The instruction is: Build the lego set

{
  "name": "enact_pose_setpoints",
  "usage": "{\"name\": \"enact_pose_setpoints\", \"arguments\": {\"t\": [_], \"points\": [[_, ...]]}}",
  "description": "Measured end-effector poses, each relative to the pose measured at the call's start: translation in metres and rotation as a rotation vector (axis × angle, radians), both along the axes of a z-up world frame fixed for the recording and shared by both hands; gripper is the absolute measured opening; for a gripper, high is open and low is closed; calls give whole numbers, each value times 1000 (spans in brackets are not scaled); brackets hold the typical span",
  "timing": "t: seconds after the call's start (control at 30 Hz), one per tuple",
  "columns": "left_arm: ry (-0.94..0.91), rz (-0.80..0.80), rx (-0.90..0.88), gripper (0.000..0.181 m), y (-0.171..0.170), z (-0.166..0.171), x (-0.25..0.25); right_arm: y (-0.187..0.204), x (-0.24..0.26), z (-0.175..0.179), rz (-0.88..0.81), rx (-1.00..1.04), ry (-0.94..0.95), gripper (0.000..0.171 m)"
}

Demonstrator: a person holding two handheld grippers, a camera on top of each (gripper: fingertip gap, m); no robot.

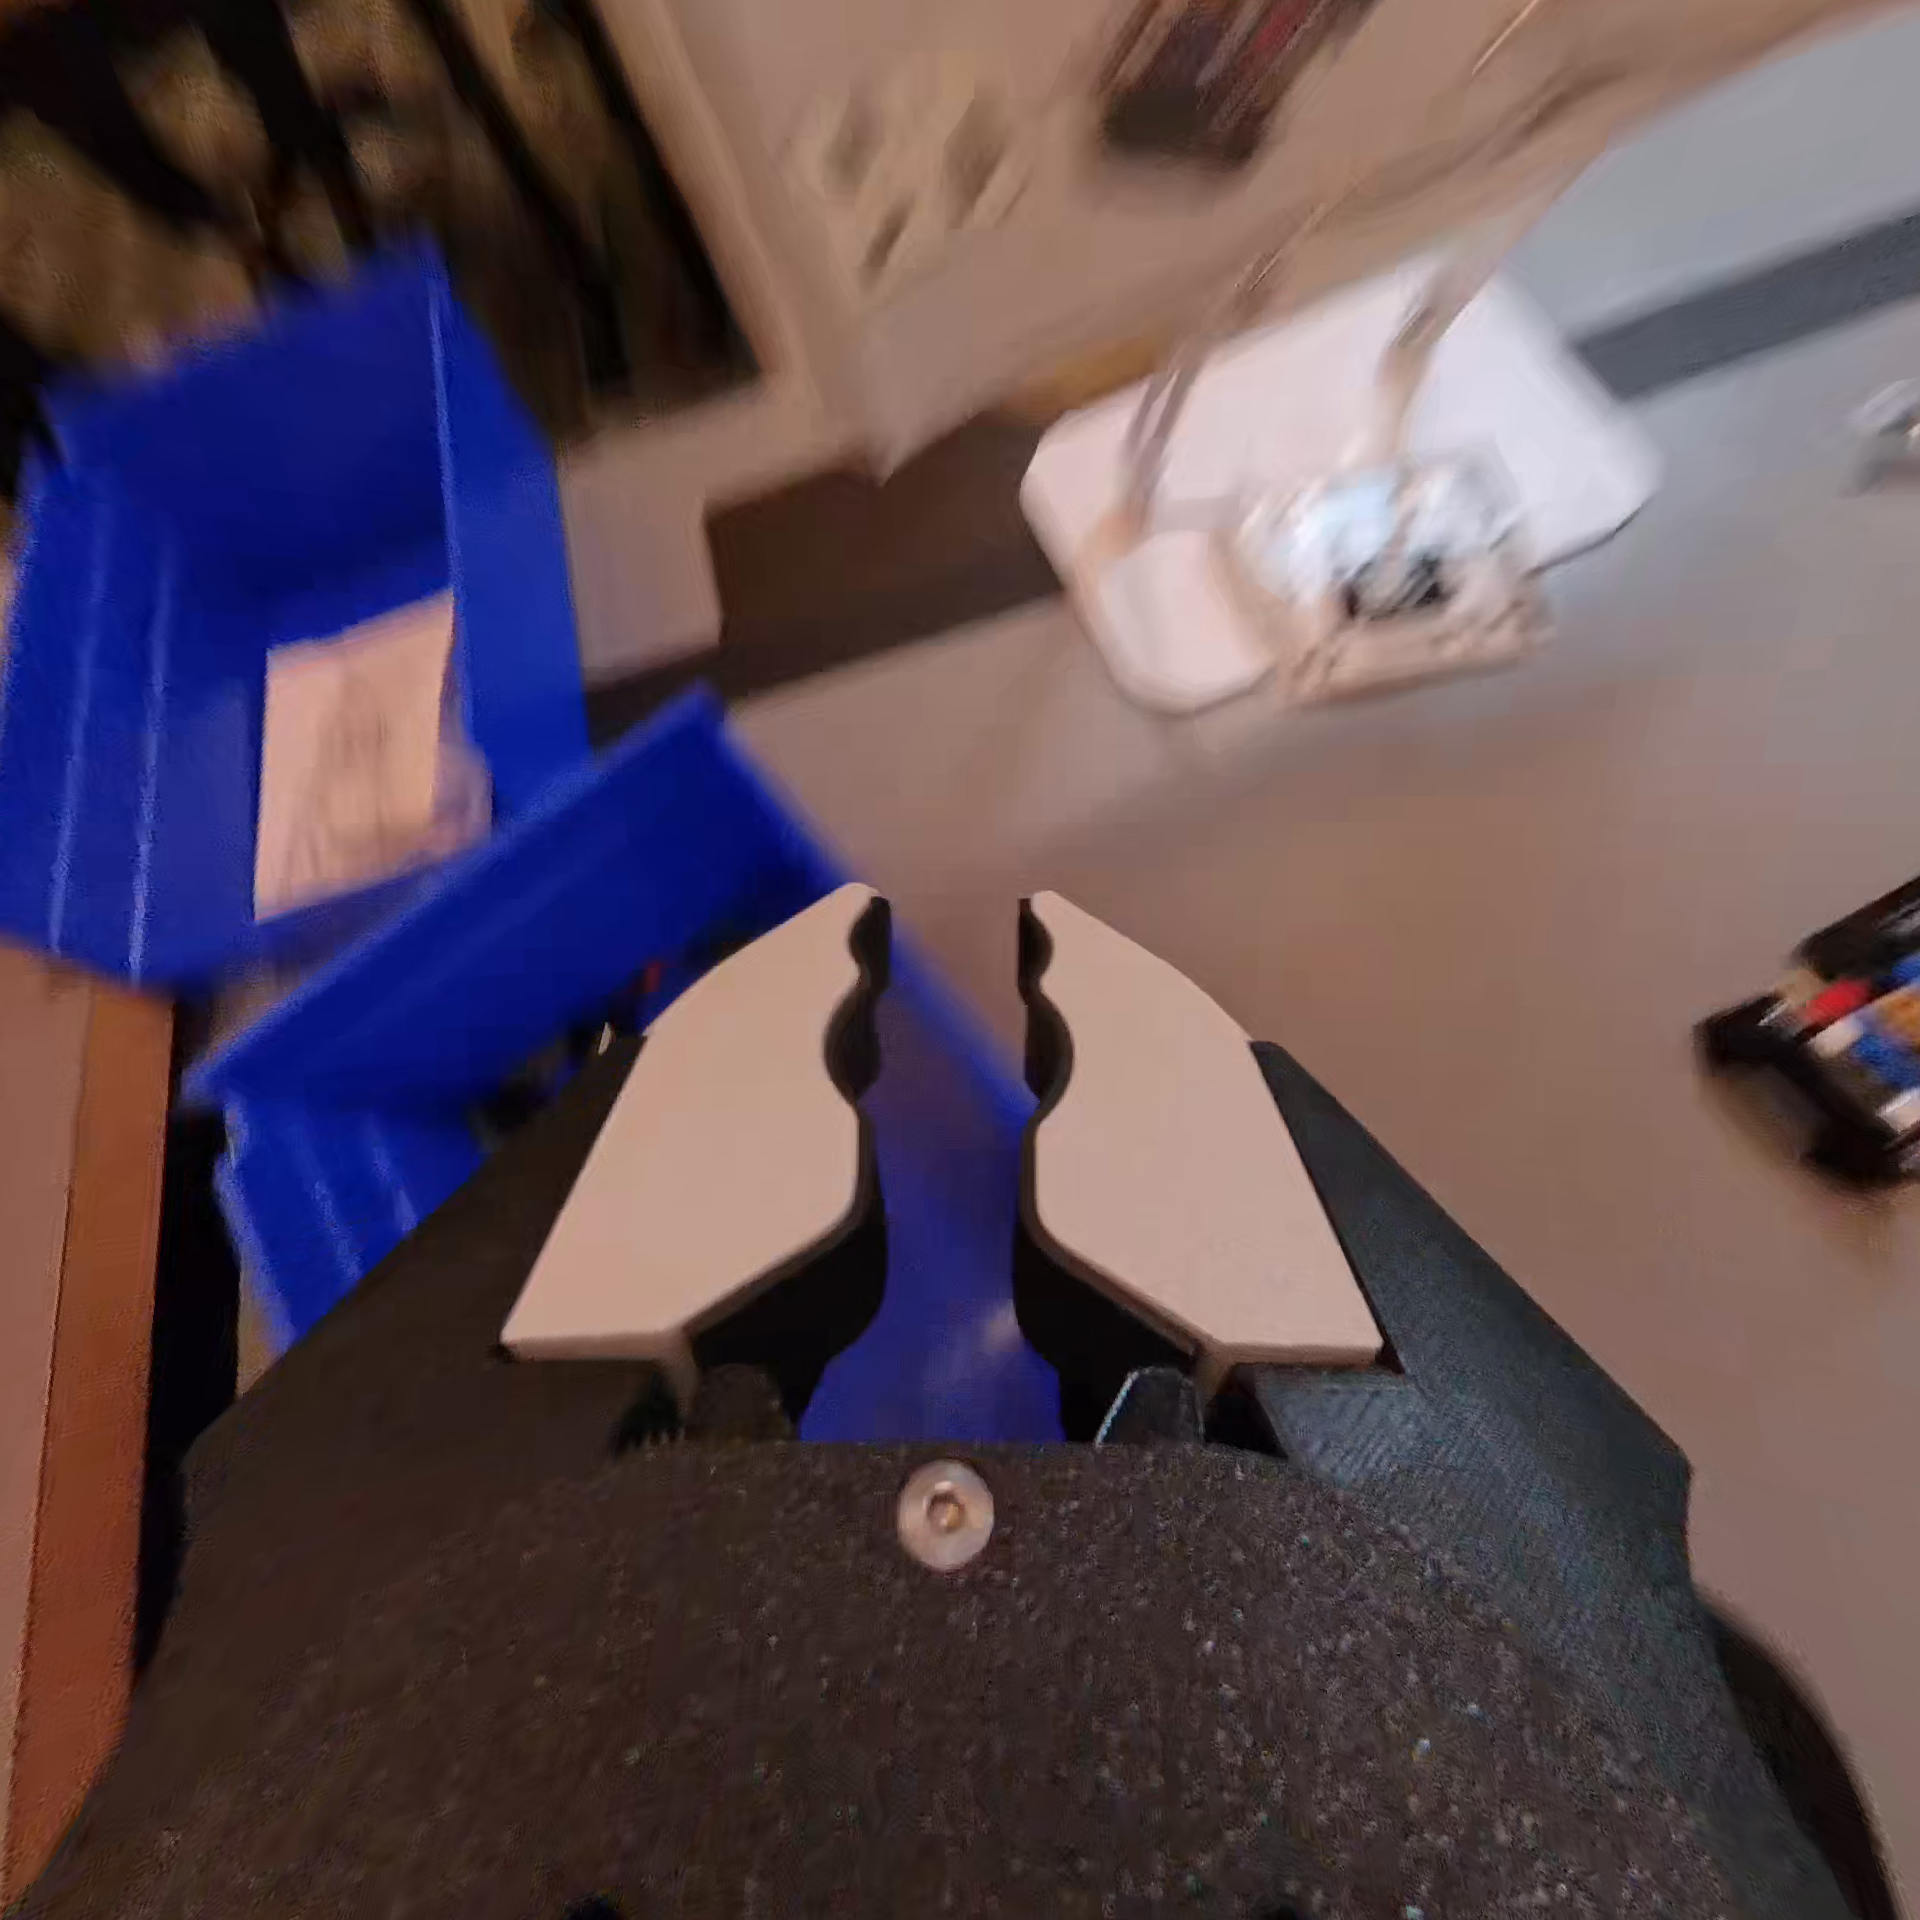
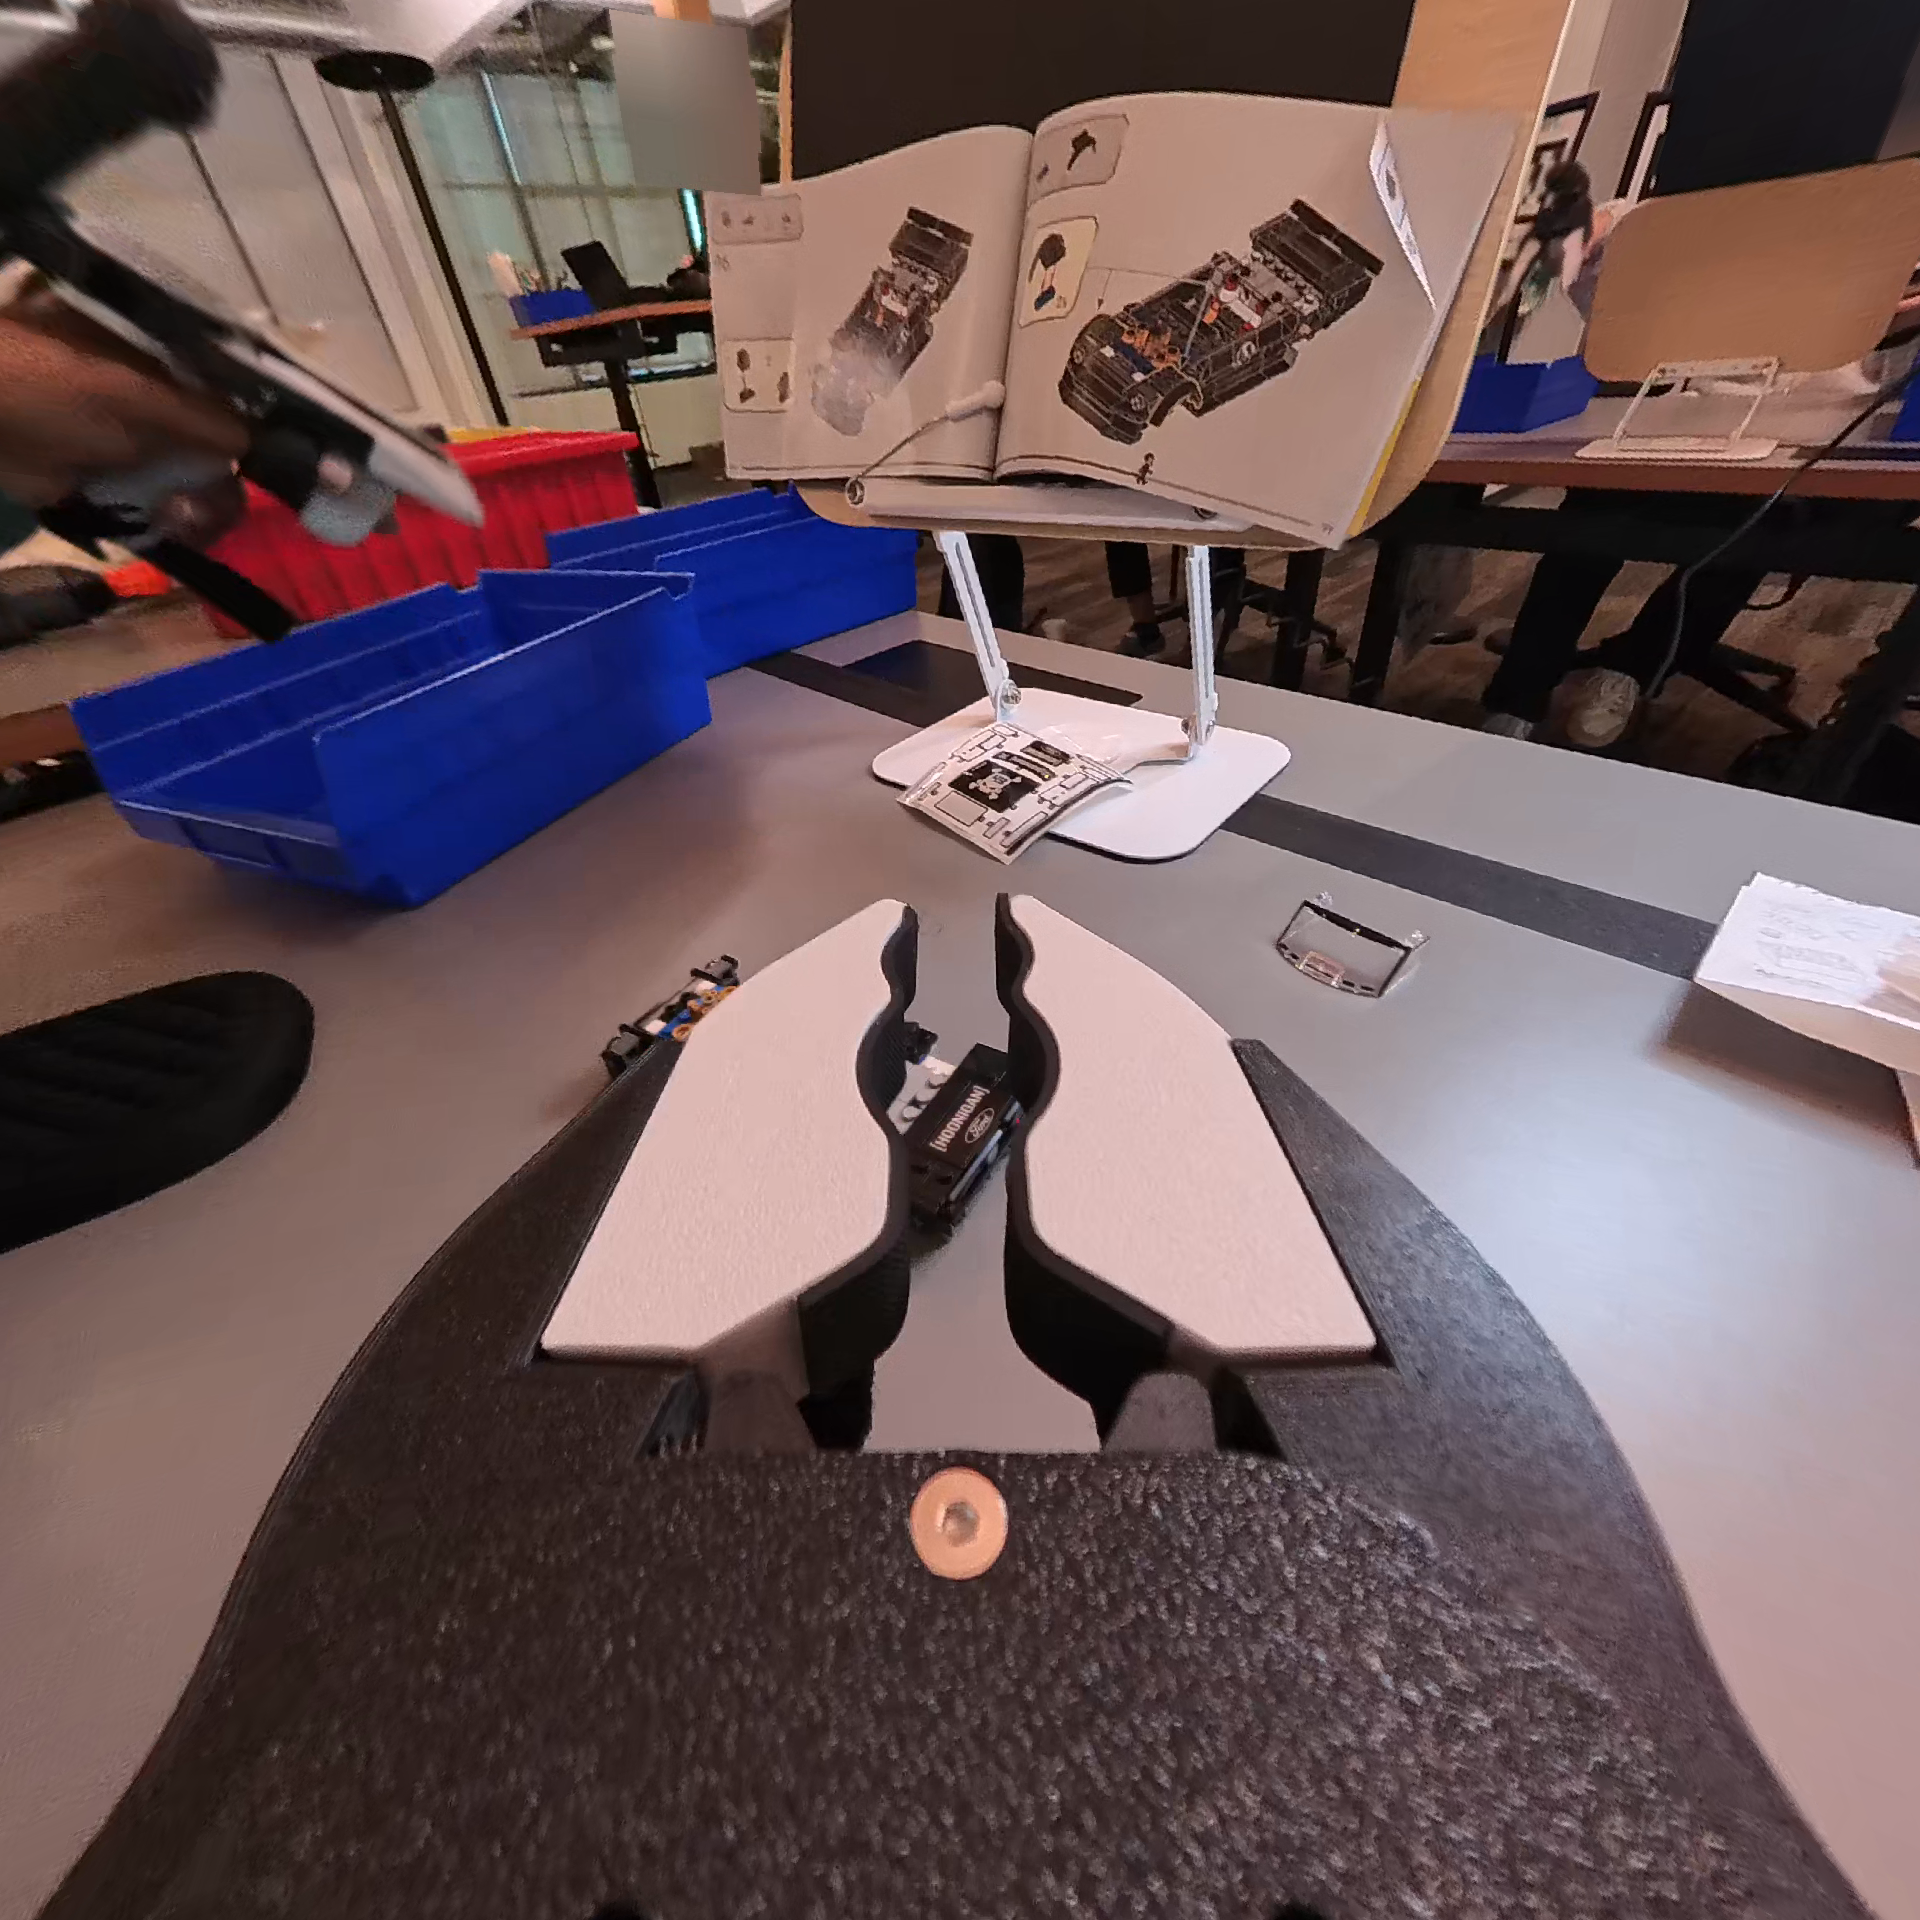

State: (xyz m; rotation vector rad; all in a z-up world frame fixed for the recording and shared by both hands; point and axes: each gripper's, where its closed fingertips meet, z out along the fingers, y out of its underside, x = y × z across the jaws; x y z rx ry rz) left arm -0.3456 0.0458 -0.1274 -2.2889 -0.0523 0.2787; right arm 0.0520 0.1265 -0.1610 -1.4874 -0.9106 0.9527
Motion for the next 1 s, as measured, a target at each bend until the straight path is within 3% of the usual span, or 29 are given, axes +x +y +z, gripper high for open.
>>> {"name": "enact_pose_setpoints", "arguments": {"t": [0.07,0.17,0.27,0.4,0.73,0.87,1.0], "points": [[-116,53,-181,38,-38,-47,-40,-3,-1,1,7,12,-5,14],[-268,70,-378,58,-81,-118,-61,-4,-2,1,11,24,-15,14],[-203,3,-476,68,-97,-155,-65,-2,-2,-3,5,16,-25,14],[-4,-100,-611,70,-106,-164,-81,2,-3,-13,0,-14,-47,14],[18,-408,-959,57,-132,-176,-86,2,-6,-24,-4,-32,-85,14],[-11,-436,-899,28,-122,-175,-83,2,-7,-26,-4,-31,-93,14],[-4,-402,-844,26,-118,-173,-81,0,-8,-27,4,-31,-98,14]]}}
